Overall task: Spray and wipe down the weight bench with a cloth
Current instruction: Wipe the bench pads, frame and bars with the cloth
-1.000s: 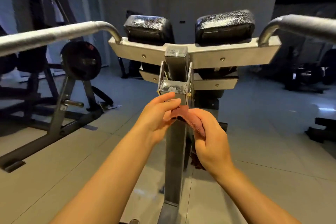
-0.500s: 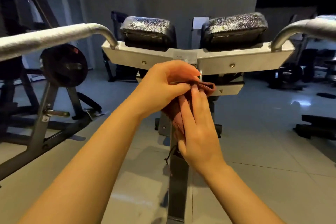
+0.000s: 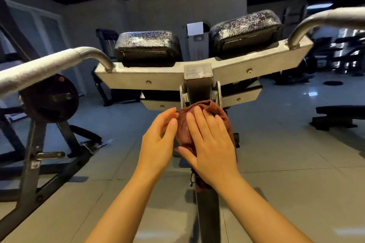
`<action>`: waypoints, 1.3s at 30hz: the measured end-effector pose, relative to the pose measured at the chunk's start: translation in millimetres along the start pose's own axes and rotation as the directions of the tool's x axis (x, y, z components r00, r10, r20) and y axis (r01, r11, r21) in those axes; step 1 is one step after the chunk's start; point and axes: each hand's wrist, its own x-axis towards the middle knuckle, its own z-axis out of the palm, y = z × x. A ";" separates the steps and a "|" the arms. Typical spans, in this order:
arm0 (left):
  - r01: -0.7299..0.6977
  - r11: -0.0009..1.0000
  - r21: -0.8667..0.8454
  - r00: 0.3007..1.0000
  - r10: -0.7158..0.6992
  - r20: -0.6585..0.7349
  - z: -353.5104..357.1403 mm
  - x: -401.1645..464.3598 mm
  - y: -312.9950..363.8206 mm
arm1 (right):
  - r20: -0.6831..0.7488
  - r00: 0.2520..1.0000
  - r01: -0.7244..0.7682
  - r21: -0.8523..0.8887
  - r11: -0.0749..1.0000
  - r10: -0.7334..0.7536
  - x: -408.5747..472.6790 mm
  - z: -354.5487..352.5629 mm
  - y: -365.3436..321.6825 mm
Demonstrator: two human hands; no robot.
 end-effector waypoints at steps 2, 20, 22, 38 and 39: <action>0.025 0.999 -0.034 0.999 -0.023 0.044 -1.7 1.4 -1.7 | -0.037 0.999 0.011 0.052 0.999 -0.009 -8.1 0.1 1.8; 0.104 0.972 -0.210 0.980 -0.064 0.190 -2.4 -2.7 -12.4 | -0.180 0.930 0.300 -0.132 0.945 -0.320 8.5 -7.7 60.3; 0.109 0.973 -0.205 0.979 -0.069 0.192 -1.7 -3.6 -13.1 | -0.158 0.930 0.313 -0.125 0.941 -0.331 6.8 -10.1 64.8; 0.157 0.910 -0.384 0.983 -0.104 0.153 -0.8 -4.2 -10.0 | -0.076 0.952 0.297 -0.008 0.955 -0.296 23.7 -12.8 40.4; 0.154 0.912 -0.379 0.982 -0.100 0.158 -0.9 -4.8 -9.6 | -0.073 0.946 0.309 -0.083 0.948 -0.315 20.5 -15.0 47.5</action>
